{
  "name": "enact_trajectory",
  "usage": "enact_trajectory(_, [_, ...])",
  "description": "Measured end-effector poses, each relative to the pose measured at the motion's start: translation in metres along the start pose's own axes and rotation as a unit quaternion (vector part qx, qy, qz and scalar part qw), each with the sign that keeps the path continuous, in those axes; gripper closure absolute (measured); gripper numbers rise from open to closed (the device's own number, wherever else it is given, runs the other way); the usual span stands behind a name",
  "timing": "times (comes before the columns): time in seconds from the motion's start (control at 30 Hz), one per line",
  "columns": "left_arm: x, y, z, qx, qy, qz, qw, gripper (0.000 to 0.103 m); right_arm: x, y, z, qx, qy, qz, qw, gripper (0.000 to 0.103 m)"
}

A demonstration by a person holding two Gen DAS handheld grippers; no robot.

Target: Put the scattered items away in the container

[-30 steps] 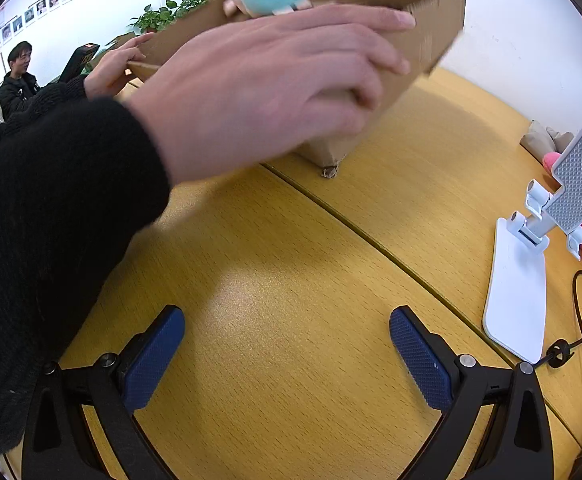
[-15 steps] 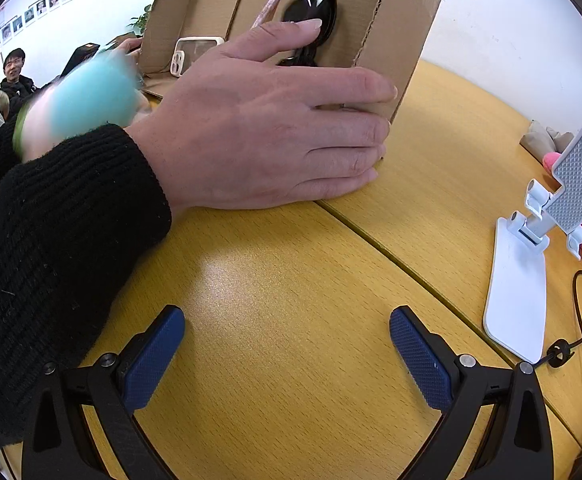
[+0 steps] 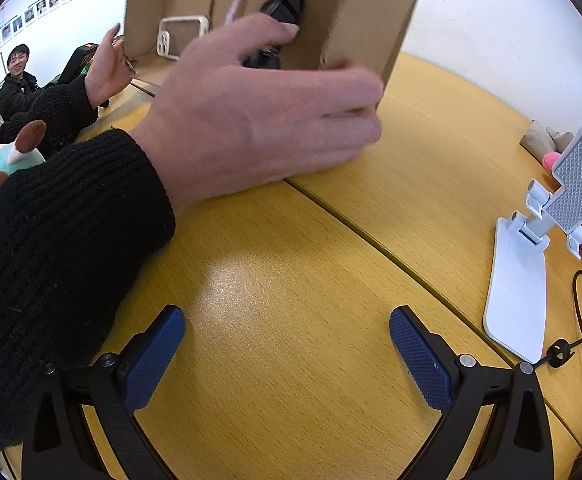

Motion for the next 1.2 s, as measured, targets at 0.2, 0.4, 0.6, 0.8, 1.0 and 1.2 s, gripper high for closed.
enact_trajectory(0.2, [0.0, 0.0, 0.0, 0.0, 0.0, 0.0, 1.0, 0.0, 0.0, 0.0001, 0.0002, 0.0, 0.0, 0.0, 1.0, 0.0])
enact_trajectory(0.4, [0.0005, -0.0003, -0.0004, 0.0, 0.0, 0.0, 1.0, 0.0, 0.0003, 0.0002, -0.0002, 0.0, 0.0, 0.0, 1.0, 0.0])
enact_trajectory(0.6, [0.0012, -0.0007, -0.0005, 0.0, 0.0, 0.0, 1.0, 0.0, 0.0006, 0.0003, -0.0005, 0.001, 0.0, 0.001, 1.0, 0.0])
enact_trajectory(0.8, [0.0008, -0.0005, -0.0004, 0.0, 0.0, 0.0, 1.0, 0.0, 0.0012, 0.0005, -0.0006, 0.001, 0.0, 0.001, 1.0, 0.0])
enact_trajectory(1.0, [0.0022, -0.0016, -0.0004, 0.0, 0.001, 0.0, 1.0, 0.0, 0.0014, 0.0006, -0.0005, 0.001, 0.0, 0.001, 1.0, 0.0])
enact_trajectory(1.2, [0.0028, -0.002, -0.0001, 0.0, 0.0, 0.001, 1.0, 0.0, 0.0015, 0.0005, -0.0007, 0.001, 0.0, 0.001, 1.0, 0.0])
Point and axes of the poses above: each gripper's, at about its wrist camera, not at the fingertips, and x roughly the way its jaws point, y to its right, z to its underside, the point moved 2 cm from there along x, roughly the way its jaws point, and after that the axes turned 15 degrees about -x, right-handed, at the moved point
